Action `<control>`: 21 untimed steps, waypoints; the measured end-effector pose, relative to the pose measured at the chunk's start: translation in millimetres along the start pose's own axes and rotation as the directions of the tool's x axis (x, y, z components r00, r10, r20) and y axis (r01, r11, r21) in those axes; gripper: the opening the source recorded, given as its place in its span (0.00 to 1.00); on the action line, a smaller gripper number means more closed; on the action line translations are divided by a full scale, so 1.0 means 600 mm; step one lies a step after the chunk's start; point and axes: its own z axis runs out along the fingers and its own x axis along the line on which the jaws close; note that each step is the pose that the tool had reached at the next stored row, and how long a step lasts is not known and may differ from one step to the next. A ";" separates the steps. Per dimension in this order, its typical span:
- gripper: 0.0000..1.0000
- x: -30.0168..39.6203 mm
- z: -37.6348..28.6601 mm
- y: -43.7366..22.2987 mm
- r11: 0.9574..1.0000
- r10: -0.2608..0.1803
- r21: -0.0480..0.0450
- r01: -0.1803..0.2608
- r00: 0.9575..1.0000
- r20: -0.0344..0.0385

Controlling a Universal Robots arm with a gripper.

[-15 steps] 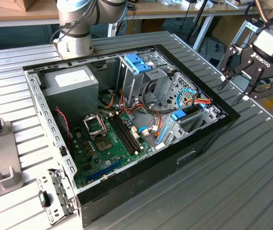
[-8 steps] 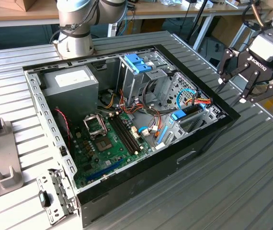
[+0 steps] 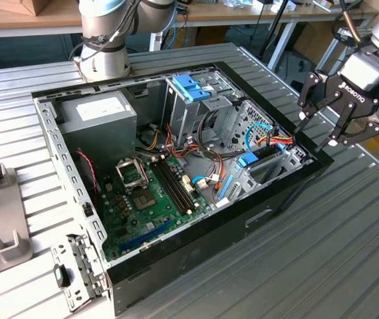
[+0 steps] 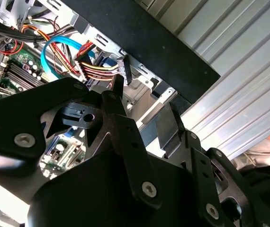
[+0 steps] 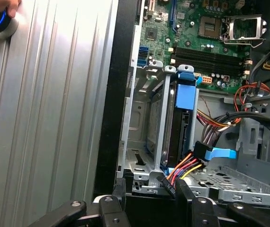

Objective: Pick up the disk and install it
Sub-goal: 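Insert the first disk wire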

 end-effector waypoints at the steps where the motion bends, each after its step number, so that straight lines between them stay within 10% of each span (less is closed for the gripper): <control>1: 0.54 0.000 0.002 0.000 1.000 0.000 0.000 0.000 1.000 0.000; 15: 0.54 0.000 0.018 0.001 1.000 0.000 0.000 0.000 1.000 0.000; 21: 0.54 -0.017 0.025 -0.001 1.000 -0.001 0.000 0.001 1.000 0.000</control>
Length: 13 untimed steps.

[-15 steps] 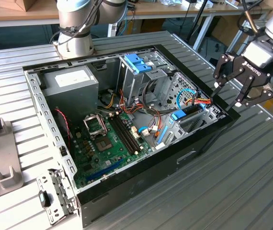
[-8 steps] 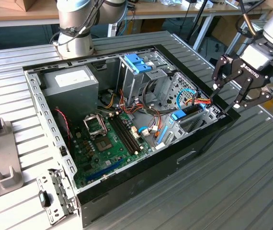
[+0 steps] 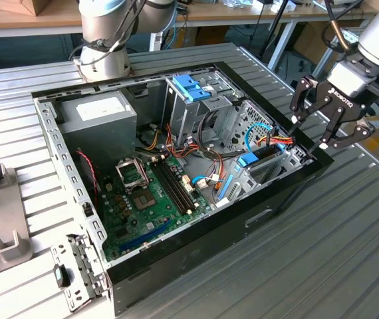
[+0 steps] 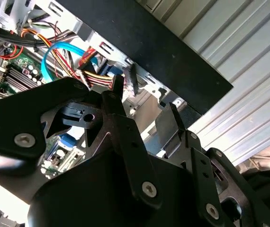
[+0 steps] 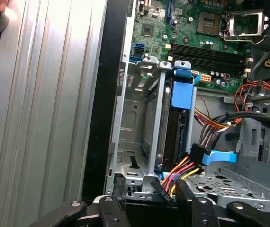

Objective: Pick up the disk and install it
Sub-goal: 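Insert the first disk wire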

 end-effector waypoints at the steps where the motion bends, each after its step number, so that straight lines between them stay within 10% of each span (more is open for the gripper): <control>1: 0.54 -0.003 0.001 0.000 1.000 -0.001 0.000 0.001 1.000 0.000; 13: 0.54 -0.005 0.011 -0.003 1.000 -0.004 0.000 0.004 1.000 0.000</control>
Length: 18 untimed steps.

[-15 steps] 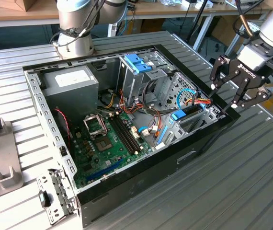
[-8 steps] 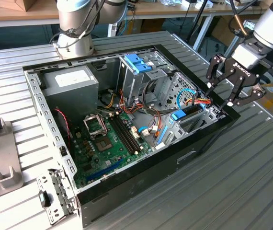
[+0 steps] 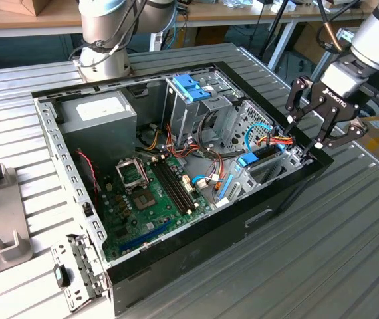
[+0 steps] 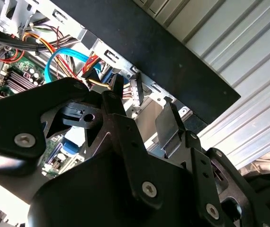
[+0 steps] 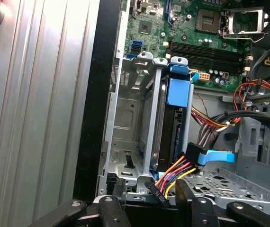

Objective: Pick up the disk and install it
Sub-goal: 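Insert the first disk wire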

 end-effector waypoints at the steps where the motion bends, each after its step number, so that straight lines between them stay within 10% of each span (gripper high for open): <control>1: 0.54 0.000 0.001 0.000 1.000 0.000 0.000 0.000 1.000 0.000; 18: 0.54 0.000 0.007 0.000 1.000 0.000 0.000 0.000 1.000 0.000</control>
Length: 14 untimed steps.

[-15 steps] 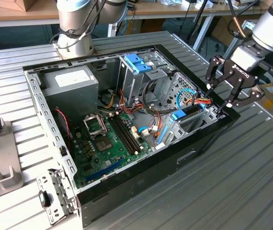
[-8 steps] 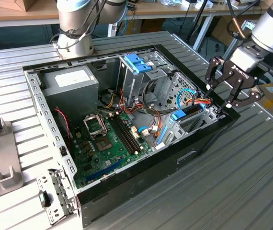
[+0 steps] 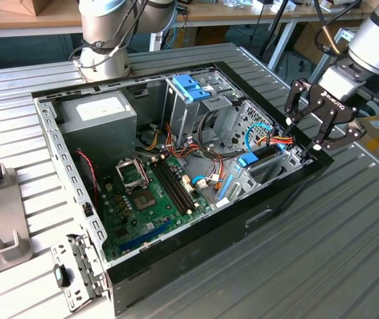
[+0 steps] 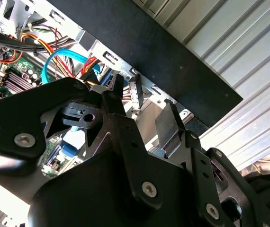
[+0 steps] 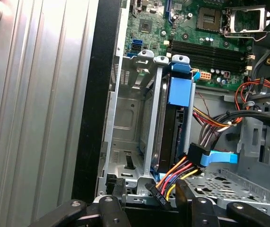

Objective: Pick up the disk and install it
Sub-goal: 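Insert the first disk wire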

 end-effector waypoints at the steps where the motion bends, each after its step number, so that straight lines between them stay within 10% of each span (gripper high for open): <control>1: 0.54 0.000 0.000 0.000 1.000 0.000 0.000 0.000 1.000 0.000; 14: 0.19 0.000 0.000 0.000 1.000 0.000 0.000 0.000 1.000 0.000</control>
